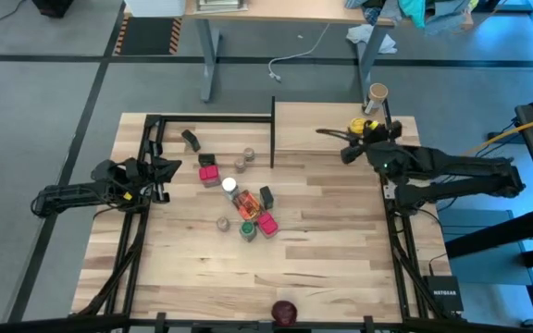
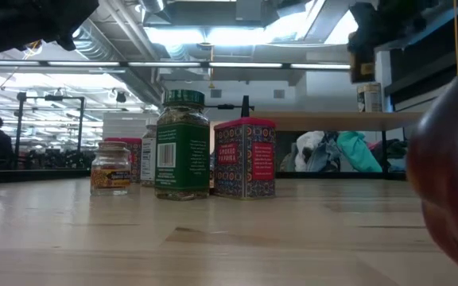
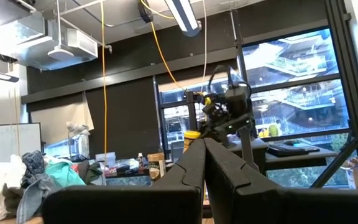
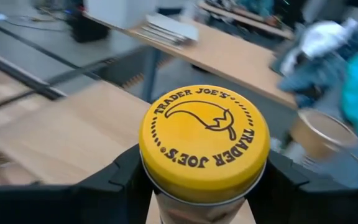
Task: Shelf spices
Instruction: Put the yellow seasoning bottle on the shelf
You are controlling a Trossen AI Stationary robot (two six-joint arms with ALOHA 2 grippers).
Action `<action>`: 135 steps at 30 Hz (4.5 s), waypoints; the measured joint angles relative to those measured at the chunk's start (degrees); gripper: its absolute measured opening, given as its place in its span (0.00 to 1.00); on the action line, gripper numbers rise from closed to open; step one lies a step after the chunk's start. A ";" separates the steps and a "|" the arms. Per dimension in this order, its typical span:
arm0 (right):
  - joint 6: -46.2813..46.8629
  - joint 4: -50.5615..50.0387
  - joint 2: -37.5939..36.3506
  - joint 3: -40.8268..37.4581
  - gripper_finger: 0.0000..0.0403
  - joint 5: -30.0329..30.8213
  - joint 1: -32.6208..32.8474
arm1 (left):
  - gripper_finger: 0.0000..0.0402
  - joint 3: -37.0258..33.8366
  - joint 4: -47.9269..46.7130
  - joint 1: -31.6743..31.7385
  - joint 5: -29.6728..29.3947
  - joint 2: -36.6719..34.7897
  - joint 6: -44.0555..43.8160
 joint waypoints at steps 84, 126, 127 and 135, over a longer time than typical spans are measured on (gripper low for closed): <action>2.71 23.83 -0.43 -16.11 0.52 -16.95 -40.16 | 0.00 0.00 -0.32 0.01 0.00 -0.01 0.85; -2.49 27.86 0.09 -16.31 0.52 -15.65 -40.16 | 0.00 0.00 -0.35 0.01 -0.01 0.01 1.09; -2.51 27.87 0.10 -16.31 0.52 -15.57 -40.24 | 0.00 0.00 -0.35 0.01 -0.02 0.00 1.09; -2.44 28.81 1.44 -16.25 0.52 -15.27 -41.28 | 0.00 0.00 -0.34 0.01 0.00 0.01 1.09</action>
